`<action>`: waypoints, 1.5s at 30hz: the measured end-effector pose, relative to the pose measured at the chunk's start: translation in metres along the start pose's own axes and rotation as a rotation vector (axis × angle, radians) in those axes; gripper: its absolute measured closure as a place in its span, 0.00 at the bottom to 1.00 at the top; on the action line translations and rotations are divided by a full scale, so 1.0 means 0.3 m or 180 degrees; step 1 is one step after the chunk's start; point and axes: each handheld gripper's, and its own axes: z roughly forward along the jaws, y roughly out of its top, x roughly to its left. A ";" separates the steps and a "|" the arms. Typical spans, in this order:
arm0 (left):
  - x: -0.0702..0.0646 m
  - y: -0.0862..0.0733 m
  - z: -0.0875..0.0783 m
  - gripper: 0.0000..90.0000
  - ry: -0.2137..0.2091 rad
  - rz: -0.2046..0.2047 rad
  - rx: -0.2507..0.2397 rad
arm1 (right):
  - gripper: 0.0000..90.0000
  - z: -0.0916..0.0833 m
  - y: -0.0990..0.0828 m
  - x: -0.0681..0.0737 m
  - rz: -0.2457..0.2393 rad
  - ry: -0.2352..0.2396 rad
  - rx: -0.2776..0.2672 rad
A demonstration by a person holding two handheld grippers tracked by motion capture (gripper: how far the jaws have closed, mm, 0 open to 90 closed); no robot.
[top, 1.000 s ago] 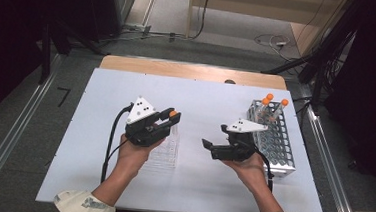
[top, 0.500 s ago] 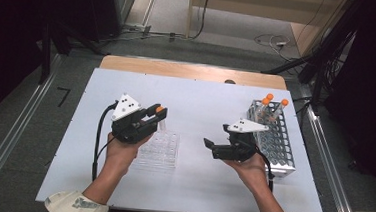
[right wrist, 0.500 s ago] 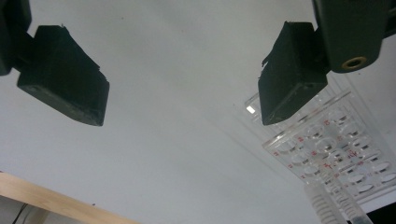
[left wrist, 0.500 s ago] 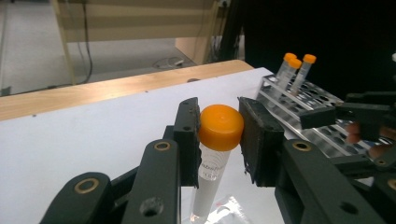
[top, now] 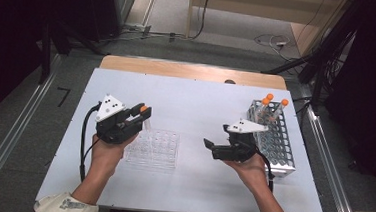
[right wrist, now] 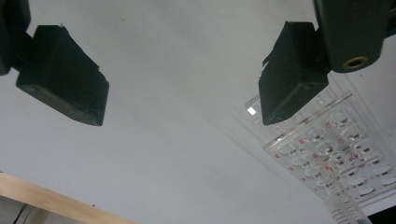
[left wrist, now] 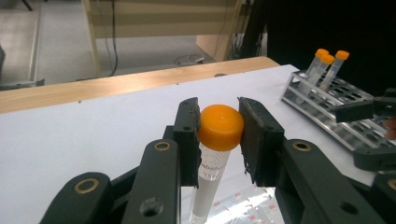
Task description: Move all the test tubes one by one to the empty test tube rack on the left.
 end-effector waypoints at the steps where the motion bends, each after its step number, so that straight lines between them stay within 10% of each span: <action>1: 0.003 -0.003 -0.002 0.78 0.0016 0.0000 0.0003 | 0.16 0.000 0.000 0.000 0.0002 -0.0004 -0.0004; 36: 0.031 -0.120 0.030 0.77 0.0143 0.0034 0.0343 | 0.18 -0.013 -0.010 -0.023 0.0082 0.0019 -0.0037; 45: 0.036 -0.113 0.019 0.63 0.0093 0.0001 0.0272 | 0.18 -0.012 -0.010 -0.022 0.0078 0.0009 -0.0050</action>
